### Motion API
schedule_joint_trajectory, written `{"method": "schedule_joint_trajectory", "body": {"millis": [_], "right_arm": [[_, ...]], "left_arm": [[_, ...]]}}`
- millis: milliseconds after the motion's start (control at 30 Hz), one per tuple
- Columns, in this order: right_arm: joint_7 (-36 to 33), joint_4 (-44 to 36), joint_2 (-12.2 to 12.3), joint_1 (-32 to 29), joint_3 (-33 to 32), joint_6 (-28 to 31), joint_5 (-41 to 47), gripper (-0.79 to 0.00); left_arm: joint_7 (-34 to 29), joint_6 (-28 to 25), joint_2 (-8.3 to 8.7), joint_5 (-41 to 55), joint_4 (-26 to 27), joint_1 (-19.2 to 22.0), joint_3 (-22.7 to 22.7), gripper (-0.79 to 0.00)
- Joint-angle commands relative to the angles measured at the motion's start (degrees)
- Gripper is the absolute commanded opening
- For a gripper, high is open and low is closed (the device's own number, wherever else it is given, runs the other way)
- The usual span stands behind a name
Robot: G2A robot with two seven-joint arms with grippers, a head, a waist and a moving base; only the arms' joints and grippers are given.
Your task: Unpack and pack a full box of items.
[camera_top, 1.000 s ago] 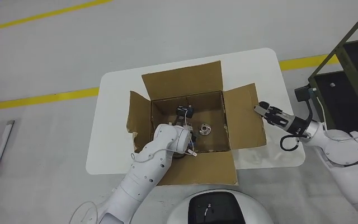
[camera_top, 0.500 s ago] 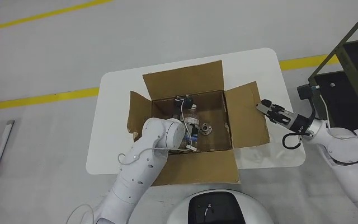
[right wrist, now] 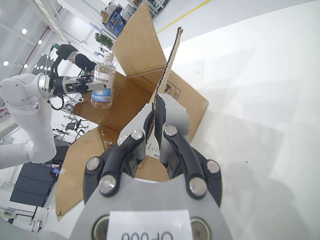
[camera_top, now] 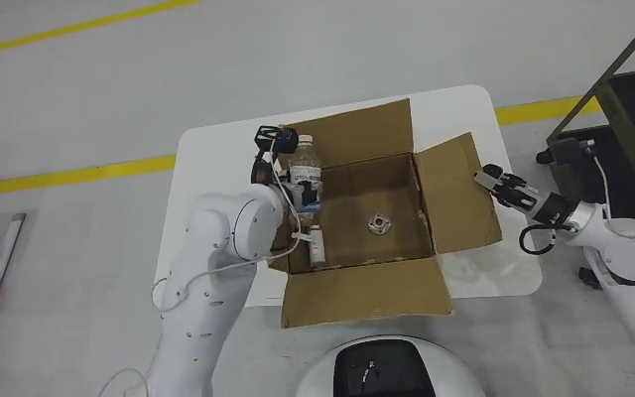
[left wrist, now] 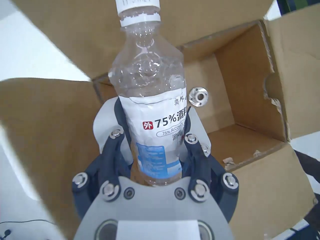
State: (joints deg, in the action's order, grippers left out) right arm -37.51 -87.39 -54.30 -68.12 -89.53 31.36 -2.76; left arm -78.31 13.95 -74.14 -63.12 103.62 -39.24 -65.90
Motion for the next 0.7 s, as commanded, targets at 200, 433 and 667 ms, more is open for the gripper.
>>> {"method": "schedule_joint_trajectory", "body": {"millis": [200, 433, 667], "right_arm": [[-0.2, -0.6, 0.5, -1.6, -2.7, -0.2, -0.3, -0.785], [0.1, -1.0, 0.7, -2.9, -4.0, -0.3, -0.4, -0.785], [0.3, -1.5, 0.8, -3.5, -4.3, -0.4, -0.4, -0.437]], "left_arm": [[-1.7, -3.1, 1.43, -6.1, 2.8, 0.1, -7.8, -0.785], [-4.0, -6.0, 2.42, -12.8, 2.4, -0.7, -11.3, -0.785], [-6.3, -8.2, 3.13, -17.7, 1.5, -1.9, -14.1, -0.785]]}}
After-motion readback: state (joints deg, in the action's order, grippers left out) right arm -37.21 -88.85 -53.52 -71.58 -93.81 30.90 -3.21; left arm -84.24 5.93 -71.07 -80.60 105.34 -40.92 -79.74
